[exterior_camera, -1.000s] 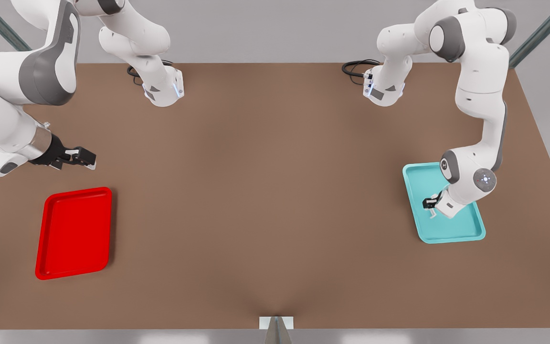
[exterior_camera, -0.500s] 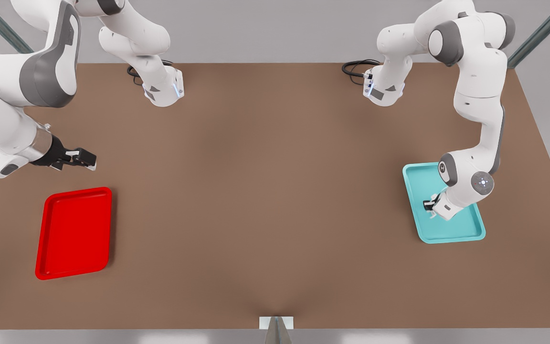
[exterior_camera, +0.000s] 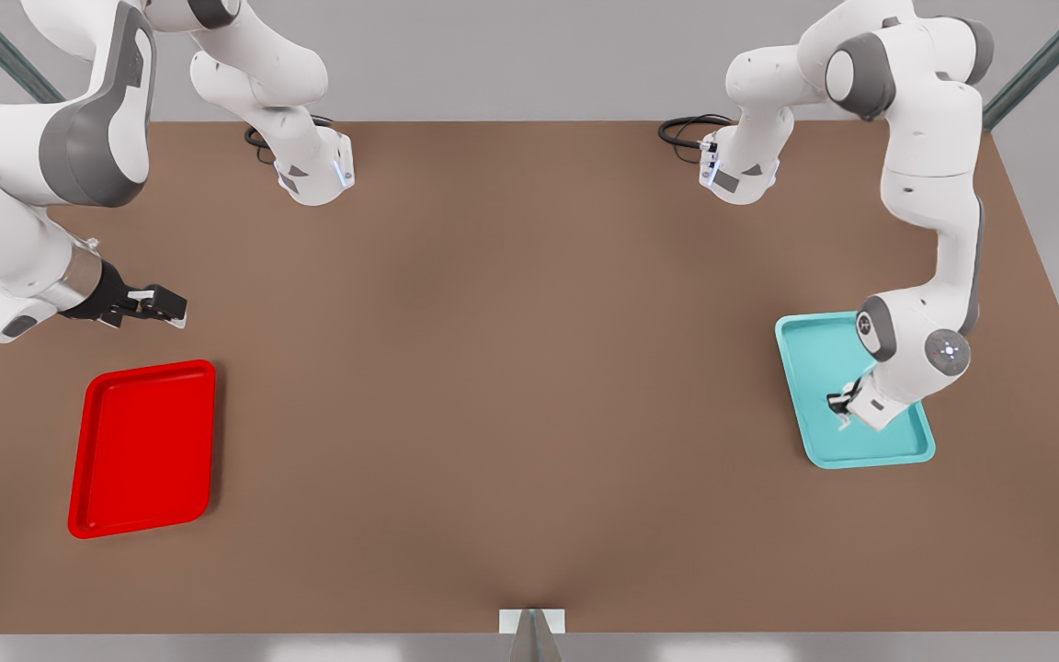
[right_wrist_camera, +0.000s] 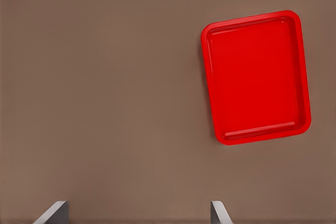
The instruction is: Take the drainage pipe clamp from the left arm, pass it to the right arm, and place it in the plate on the right side
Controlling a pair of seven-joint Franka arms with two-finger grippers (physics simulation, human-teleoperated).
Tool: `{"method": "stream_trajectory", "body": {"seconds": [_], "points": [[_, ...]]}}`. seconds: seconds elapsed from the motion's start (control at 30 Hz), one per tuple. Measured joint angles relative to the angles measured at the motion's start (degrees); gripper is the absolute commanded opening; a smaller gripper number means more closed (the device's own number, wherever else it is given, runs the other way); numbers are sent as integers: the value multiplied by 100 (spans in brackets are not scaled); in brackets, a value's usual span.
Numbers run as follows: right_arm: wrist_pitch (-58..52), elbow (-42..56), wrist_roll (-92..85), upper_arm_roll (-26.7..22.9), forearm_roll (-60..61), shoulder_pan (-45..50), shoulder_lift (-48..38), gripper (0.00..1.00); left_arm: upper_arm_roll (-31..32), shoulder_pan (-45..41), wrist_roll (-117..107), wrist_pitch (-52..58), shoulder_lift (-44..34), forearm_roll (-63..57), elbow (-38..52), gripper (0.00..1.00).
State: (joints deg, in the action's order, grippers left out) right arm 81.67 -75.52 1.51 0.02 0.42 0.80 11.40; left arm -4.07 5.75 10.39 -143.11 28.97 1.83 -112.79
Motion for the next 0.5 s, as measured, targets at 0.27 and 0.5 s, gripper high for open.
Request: {"method": "stream_trajectory", "body": {"seconds": [0.27,0.5], "points": [[0,0,-87,33,-1,5,0,100,88,-1320,-1207,1825,-355,526,1688,21],[0,3,-197,43,4,28,0,100,75,-3291,-4300,2498,212,1050,3046,21]]}}
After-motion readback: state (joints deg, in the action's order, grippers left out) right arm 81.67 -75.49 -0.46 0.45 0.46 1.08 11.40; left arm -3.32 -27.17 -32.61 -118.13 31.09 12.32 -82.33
